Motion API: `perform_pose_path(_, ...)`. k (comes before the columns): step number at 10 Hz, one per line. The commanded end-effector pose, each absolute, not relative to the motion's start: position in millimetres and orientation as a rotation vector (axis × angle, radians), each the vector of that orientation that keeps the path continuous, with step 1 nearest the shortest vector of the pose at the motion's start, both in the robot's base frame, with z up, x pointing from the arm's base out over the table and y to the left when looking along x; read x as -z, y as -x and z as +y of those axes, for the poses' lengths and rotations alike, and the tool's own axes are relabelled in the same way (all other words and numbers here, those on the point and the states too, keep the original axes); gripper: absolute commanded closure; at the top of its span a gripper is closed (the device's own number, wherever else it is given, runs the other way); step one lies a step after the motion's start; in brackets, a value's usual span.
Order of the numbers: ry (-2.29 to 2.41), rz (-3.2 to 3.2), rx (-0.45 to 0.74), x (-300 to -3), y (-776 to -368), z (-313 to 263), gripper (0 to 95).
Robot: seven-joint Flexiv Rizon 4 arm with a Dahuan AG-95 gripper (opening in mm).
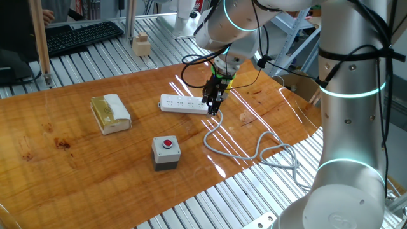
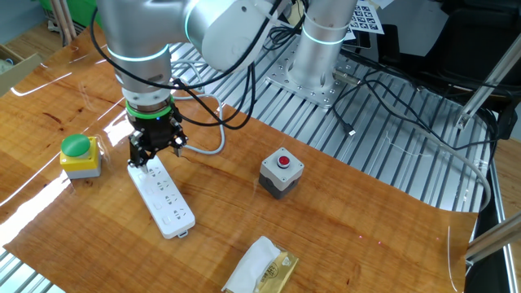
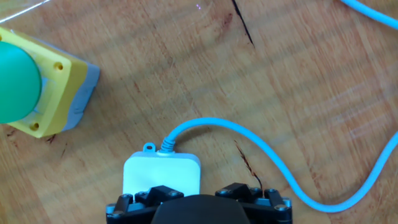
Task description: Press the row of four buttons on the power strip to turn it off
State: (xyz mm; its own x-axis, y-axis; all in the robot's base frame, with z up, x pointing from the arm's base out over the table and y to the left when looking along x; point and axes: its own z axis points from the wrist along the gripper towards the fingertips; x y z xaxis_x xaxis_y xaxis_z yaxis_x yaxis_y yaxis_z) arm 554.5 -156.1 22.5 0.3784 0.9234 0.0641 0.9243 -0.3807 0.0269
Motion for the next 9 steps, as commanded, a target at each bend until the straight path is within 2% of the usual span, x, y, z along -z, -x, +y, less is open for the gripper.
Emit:
perform_pose_path(1,2.605,-1.732,0.109,-22.8,-555.1,-155.6,19.0)
perform_pose_path(9,2.636,-1.72,0.111,-18.8,-556.3,-155.2,19.0)
